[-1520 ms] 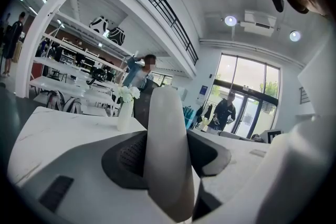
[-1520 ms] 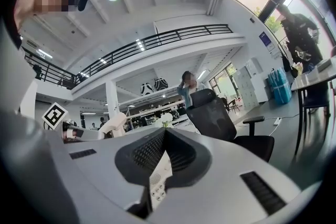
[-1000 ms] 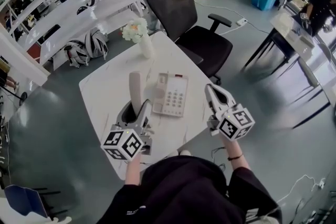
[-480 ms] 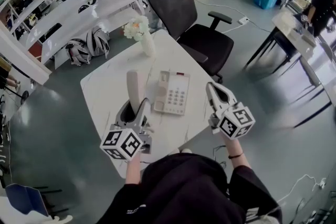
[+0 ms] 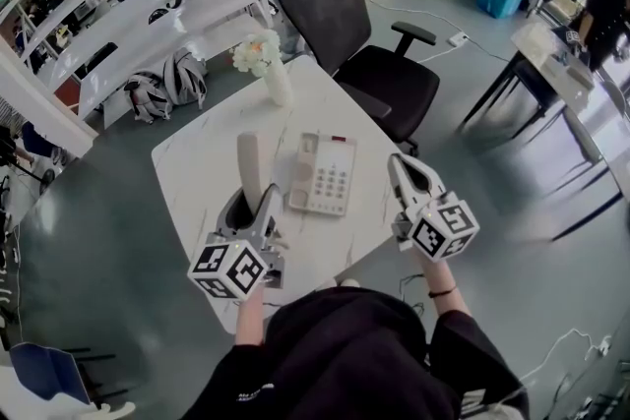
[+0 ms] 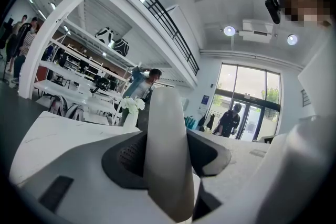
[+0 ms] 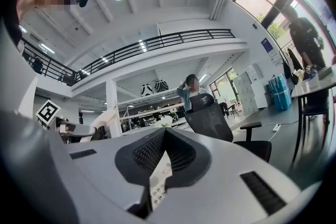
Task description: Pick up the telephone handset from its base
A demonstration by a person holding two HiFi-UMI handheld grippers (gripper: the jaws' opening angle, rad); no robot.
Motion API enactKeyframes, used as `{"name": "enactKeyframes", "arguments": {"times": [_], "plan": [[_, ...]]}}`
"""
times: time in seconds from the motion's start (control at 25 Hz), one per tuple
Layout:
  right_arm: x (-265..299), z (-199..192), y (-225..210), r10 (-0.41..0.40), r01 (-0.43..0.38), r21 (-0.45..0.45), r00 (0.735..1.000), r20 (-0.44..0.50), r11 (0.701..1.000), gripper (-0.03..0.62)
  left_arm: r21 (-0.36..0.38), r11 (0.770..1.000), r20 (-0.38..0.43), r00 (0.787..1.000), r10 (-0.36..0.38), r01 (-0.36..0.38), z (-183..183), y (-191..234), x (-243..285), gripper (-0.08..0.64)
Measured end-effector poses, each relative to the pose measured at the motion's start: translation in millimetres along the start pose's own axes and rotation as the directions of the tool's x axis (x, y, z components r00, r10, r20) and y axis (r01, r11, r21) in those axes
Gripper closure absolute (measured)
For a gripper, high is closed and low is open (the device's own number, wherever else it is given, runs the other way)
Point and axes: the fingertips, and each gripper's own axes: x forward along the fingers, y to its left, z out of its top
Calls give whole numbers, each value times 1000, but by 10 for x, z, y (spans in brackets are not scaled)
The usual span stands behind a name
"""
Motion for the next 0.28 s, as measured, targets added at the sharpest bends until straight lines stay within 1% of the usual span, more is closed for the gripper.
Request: {"name": "enactKeyframes", "arguments": {"times": [0.28], "plan": [[1, -26, -2, 0, 0, -1, 1000, 1, 1000, 601, -4, 1000, 2, 1000, 8, -8, -11, 28, -19, 353]]}}
